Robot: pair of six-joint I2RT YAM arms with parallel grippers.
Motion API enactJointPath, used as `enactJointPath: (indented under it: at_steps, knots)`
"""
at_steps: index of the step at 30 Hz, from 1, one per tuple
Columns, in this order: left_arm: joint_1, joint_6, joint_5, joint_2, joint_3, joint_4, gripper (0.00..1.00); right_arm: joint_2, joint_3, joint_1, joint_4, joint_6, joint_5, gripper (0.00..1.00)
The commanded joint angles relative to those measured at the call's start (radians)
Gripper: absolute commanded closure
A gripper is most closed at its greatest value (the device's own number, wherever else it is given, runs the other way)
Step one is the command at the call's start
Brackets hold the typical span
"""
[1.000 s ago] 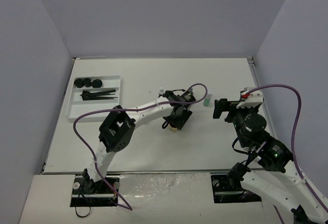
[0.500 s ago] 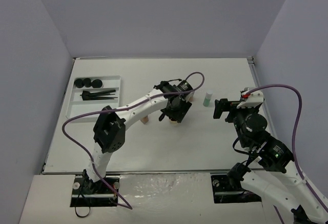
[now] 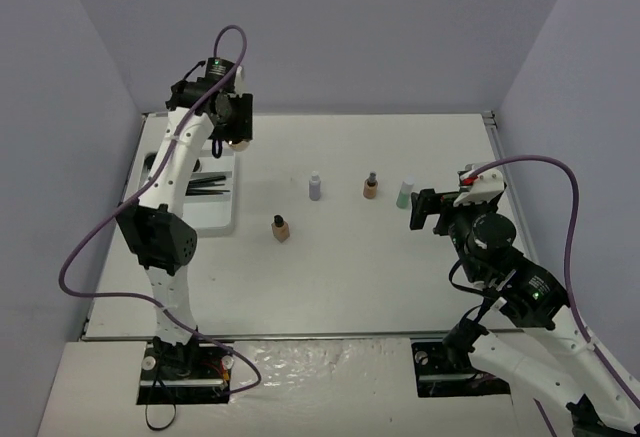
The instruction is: Organize the makeup
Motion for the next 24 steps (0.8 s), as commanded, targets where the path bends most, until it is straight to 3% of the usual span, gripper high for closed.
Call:
enactJointPath:
  at_steps: [1, 11, 24]
  knots:
    - [0.107, 0.035, 0.047, 0.086, 0.092, 0.029, 1.0, 0.027, 0.034, 0.0, 0.054, -0.026, -0.024, 0.0]
    - [0.226, 0.053, 0.047, 0.321, 0.198, 0.131, 1.0, 0.037, 0.019, 0.0, 0.05, -0.039, -0.043, 0.0]
    - [0.263, 0.066, -0.004, 0.404, 0.151, 0.201, 1.0, 0.043, -0.005, 0.0, 0.049, -0.019, -0.057, 0.0]
